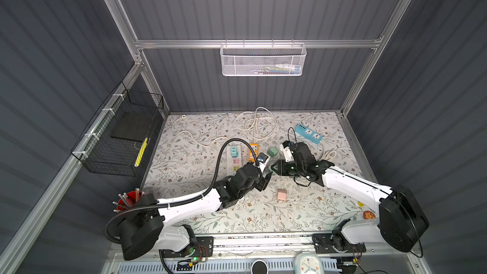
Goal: Insert plugs into power strip
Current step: Pass the plug, then rotate the socket at the center of the table.
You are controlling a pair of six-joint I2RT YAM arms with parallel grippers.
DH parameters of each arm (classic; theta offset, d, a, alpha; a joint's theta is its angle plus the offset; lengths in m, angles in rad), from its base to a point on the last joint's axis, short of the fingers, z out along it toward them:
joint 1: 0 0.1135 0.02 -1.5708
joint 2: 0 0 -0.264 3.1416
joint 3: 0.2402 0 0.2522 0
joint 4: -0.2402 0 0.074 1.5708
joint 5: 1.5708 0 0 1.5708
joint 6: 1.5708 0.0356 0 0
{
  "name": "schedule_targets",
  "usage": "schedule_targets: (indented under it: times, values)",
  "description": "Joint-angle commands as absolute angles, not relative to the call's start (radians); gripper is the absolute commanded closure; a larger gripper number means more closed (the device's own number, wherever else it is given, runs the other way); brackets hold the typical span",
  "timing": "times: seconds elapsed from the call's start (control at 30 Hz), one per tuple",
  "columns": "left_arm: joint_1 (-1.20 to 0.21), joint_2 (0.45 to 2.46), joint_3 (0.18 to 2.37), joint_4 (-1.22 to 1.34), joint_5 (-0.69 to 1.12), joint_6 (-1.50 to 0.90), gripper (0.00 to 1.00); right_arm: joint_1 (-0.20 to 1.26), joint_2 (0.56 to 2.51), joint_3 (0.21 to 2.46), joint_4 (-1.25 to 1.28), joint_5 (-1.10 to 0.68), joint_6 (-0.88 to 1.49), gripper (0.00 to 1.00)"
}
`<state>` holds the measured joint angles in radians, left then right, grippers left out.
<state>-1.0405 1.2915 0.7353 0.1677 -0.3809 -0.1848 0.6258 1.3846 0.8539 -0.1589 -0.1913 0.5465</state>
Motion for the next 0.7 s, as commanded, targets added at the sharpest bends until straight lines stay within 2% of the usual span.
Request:
schedule_targets:
  times: [0.0, 0.07, 0.13, 0.3, 0.4, 0.53, 0.67]
  values:
    - [-1.041, 1.273, 0.790, -0.150, -0.697, -0.436, 0.22, 0.691, 1.424, 0.939, -0.197, -0.009, 0.549, 0.76]
    - [-1.016, 1.276, 0.837, -0.325, -0.779, -0.579, 0.20, 0.742, 1.459, 0.988, -0.208, 0.068, 0.552, 0.76]
    - [-0.949, 1.261, 0.846, -0.439, -0.763, -0.684, 0.16, 0.785, 1.506, 1.047, -0.220, 0.129, 0.563, 0.76]
    - [-0.682, 1.127, 0.707, -0.379, -0.433, -0.765, 0.18, 0.849, 1.630, 1.189, -0.222, 0.219, 0.581, 0.76]
    - [-0.568, 1.117, 0.657, -0.347, -0.291, -0.786, 0.17, 0.871, 1.710, 1.267, -0.218, 0.262, 0.595, 0.76]
    - [-0.483, 1.188, 0.604, -0.276, -0.103, -0.823, 0.21, 0.887, 1.801, 1.368, -0.219, 0.287, 0.603, 0.77]
    - [-0.463, 1.208, 0.548, -0.203, 0.003, -0.842, 0.28, 0.890, 1.846, 1.425, -0.241, 0.296, 0.603, 0.77]
